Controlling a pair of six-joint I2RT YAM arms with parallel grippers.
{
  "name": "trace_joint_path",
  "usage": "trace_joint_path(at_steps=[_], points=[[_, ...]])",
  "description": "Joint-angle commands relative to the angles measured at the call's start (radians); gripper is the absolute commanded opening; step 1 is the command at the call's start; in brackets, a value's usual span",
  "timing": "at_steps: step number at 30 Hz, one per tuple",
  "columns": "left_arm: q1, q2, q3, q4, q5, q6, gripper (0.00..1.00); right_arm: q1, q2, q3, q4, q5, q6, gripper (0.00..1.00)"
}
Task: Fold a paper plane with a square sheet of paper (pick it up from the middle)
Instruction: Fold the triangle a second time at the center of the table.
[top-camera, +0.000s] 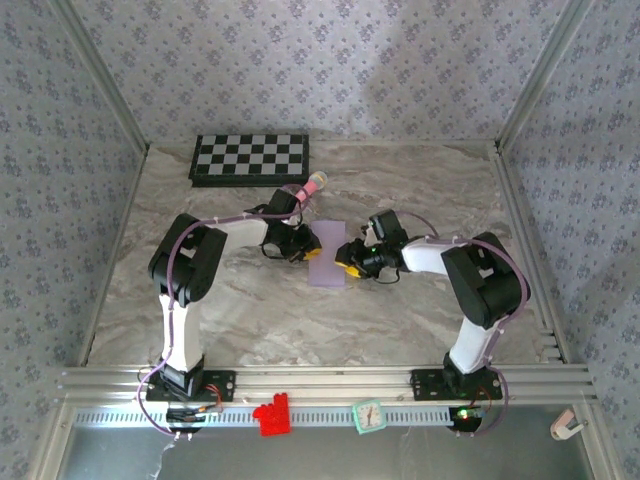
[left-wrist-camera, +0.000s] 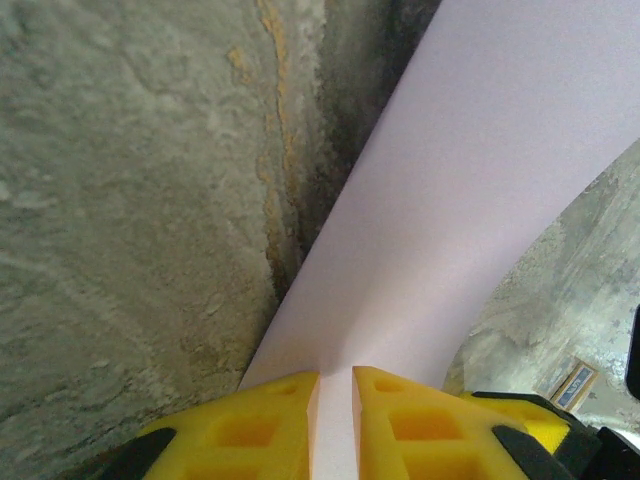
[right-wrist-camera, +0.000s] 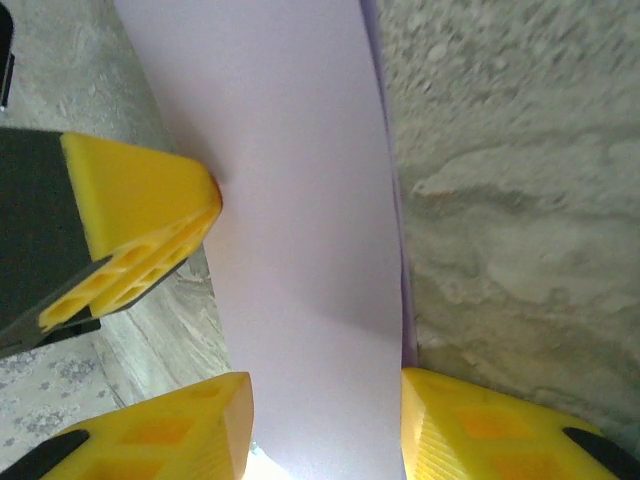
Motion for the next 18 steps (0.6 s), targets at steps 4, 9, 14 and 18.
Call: trace_joint_path(at_steps=[4, 9, 14, 18], points=[[0.007, 0.032, -0.016, -0.082, -0.034, -0.015, 0.18, 0.017, -0.002, -0.008, 0.033, -0.071, 0.056, 0.42], [0.007, 0.032, -0.017, -0.080, -0.034, -0.021, 0.18, 0.018, -0.043, -0.067, 0.049, -0.082, 0.121, 0.38], [0.008, 0.035, -0.013, -0.077, -0.033, -0.025, 0.18, 0.021, -0.065, -0.088, 0.061, -0.079, 0.153, 0.30], [0.007, 0.035, -0.011, -0.078, -0.033, -0.026, 0.18, 0.020, -0.070, -0.099, 0.058, -0.068, 0.164, 0.24]])
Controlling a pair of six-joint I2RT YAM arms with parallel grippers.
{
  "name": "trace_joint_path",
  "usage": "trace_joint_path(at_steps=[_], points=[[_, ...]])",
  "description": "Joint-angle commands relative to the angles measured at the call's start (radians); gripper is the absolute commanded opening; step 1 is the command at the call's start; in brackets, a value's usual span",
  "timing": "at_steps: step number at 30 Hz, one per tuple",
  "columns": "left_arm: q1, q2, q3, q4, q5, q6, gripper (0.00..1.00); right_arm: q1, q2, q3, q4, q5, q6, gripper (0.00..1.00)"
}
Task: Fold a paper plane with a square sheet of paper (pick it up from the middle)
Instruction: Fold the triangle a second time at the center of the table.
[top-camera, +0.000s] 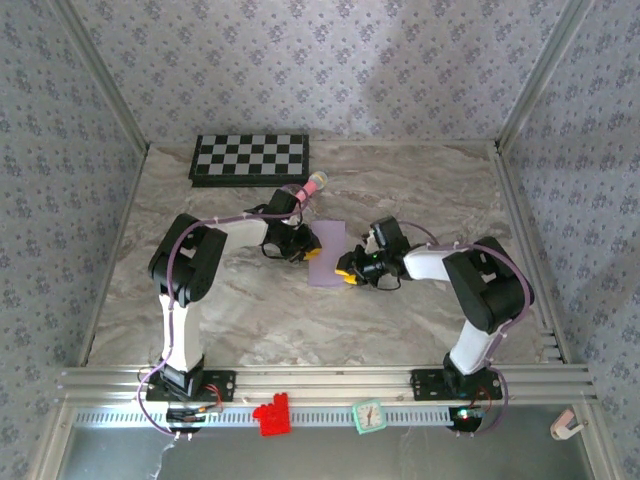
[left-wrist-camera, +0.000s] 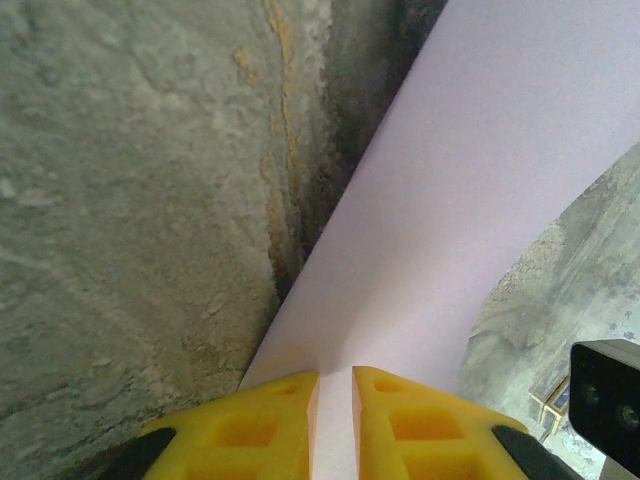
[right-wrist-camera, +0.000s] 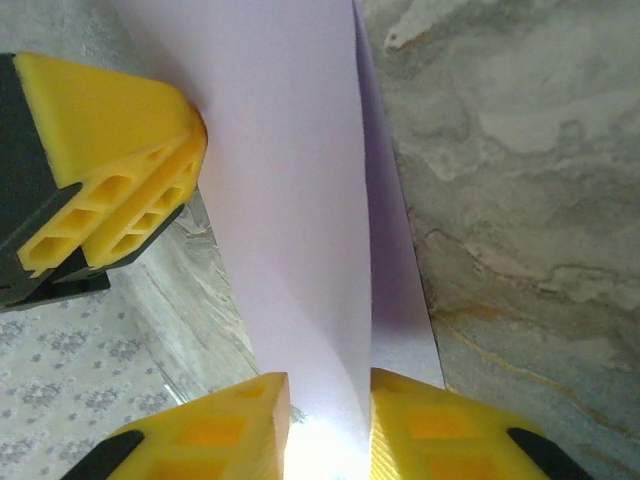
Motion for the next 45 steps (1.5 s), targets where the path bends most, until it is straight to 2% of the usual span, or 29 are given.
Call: trace_joint_path(at_steps=[1, 18, 24, 30, 33, 39, 45], points=[[0.007, 0.037, -0.010, -0.079, -0.033, -0.014, 0.18, 0.005, -0.026, -0.017, 0.003, -0.006, 0.029, 0.23], [0.007, 0.031, -0.007, -0.079, -0.031, -0.019, 0.18, 0.006, -0.061, -0.042, -0.036, 0.000, 0.046, 0.17], [0.007, 0.014, -0.008, -0.058, -0.010, -0.020, 0.18, 0.006, -0.065, -0.033, -0.053, -0.004, 0.040, 0.05], [0.011, -0.082, -0.002, 0.080, 0.043, 0.013, 0.26, -0.004, -0.075, 0.028, -0.235, 0.000, -0.047, 0.03], [0.012, -0.093, 0.022, 0.082, 0.044, 0.054, 0.30, -0.012, -0.068, 0.071, -0.352, -0.005, -0.110, 0.03], [0.015, -0.031, 0.050, 0.028, 0.036, 0.075, 0.29, -0.031, -0.053, 0.121, -0.439, -0.020, -0.162, 0.03], [0.015, 0.013, 0.061, -0.048, -0.002, 0.078, 0.25, -0.032, -0.033, 0.162, -0.450, -0.024, -0.167, 0.03]])
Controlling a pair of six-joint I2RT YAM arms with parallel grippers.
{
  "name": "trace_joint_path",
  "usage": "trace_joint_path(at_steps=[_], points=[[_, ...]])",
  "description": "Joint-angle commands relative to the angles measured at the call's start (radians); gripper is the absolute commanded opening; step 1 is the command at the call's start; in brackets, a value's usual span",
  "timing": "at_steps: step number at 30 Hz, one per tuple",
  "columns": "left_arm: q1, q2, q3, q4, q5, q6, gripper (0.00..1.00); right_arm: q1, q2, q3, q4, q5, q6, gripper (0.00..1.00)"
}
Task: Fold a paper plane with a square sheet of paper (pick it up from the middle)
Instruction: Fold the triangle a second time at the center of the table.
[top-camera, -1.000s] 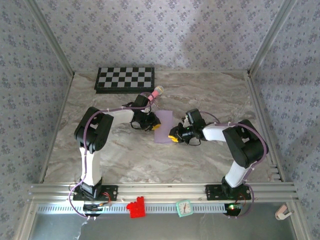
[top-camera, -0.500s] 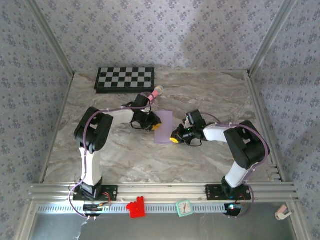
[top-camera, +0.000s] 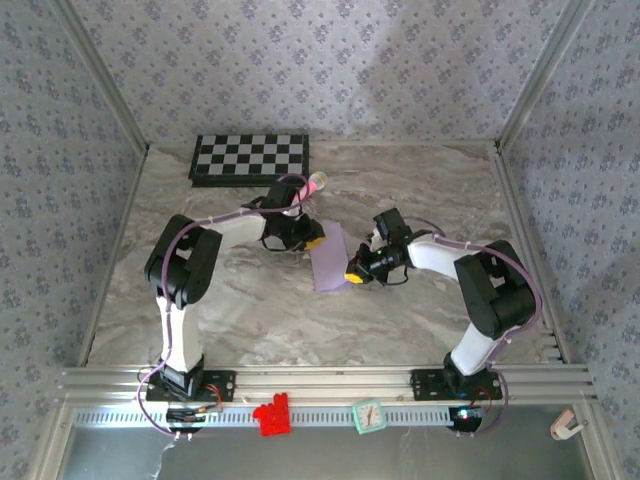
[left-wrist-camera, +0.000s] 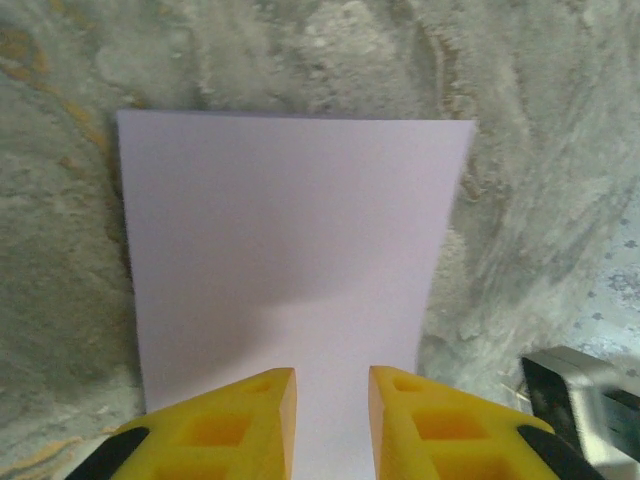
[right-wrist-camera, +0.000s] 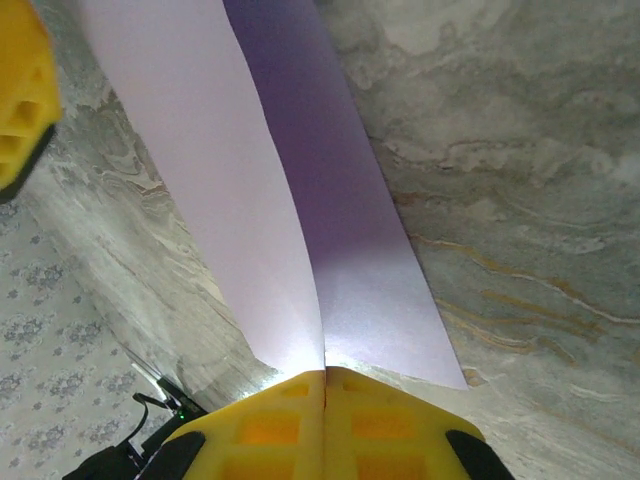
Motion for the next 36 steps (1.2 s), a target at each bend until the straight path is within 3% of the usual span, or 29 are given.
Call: trace_joint_path(at_steps=[1, 21, 36], points=[[0.006, 0.038, 0.019, -0.077, -0.018, 0.022, 0.25, -0.002, 0.018, 0.041, -0.057, -0.024, -0.030, 0.03], [0.006, 0.063, -0.002, -0.089, -0.036, 0.042, 0.21, 0.081, 0.158, 0.237, -0.025, 0.009, -0.025, 0.04], [0.005, 0.066, -0.021, -0.088, -0.044, 0.036, 0.19, 0.102, 0.237, 0.261, 0.067, 0.082, 0.068, 0.03]])
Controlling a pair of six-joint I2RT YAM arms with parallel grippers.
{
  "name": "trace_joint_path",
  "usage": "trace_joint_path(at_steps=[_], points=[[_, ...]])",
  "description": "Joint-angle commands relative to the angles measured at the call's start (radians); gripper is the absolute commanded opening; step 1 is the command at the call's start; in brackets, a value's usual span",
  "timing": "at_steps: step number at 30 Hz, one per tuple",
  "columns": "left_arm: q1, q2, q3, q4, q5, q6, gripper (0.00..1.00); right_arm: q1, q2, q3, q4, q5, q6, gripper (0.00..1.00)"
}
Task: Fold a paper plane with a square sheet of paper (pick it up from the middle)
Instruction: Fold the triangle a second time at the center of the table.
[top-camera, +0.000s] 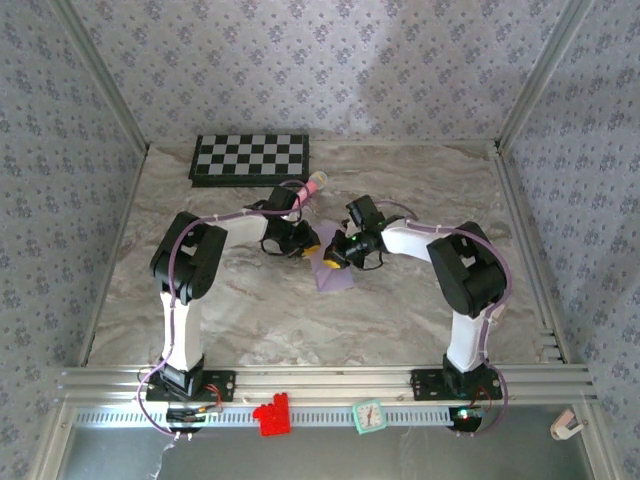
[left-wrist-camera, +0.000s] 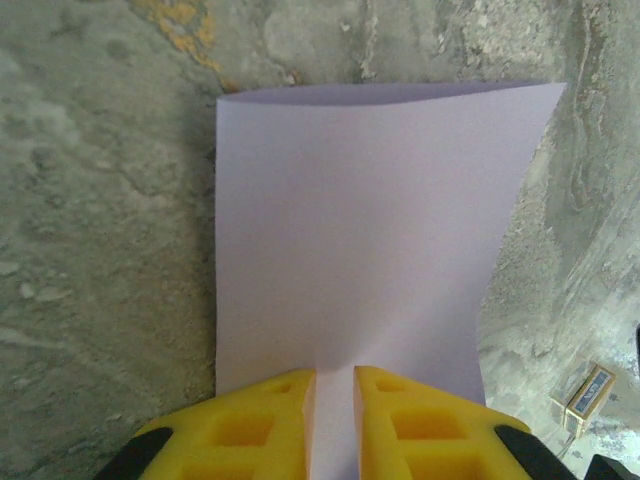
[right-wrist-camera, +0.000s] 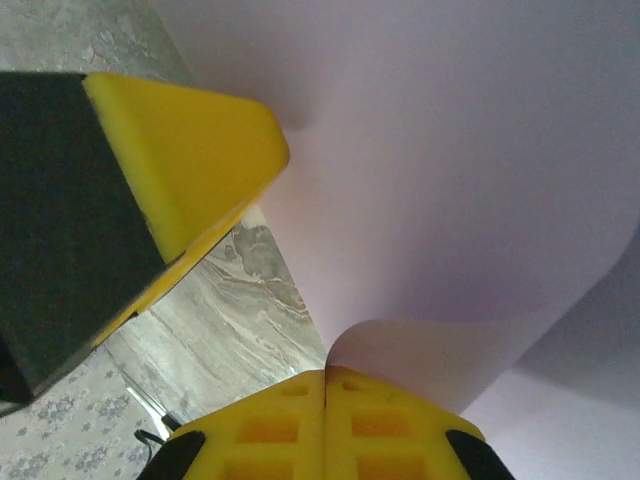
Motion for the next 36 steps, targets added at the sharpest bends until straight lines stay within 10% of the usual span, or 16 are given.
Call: trace_joint_path(at_steps=[1, 36], points=[[0.001, 0.025, -0.025, -0.037, -0.021, 0.011, 0.19, 0.007, 0.034, 0.027, 0.017, 0.020, 0.032, 0.03], [-0.008, 0.028, -0.029, -0.035, -0.017, 0.004, 0.19, 0.007, 0.088, 0.042, 0.022, -0.006, 0.020, 0.04]])
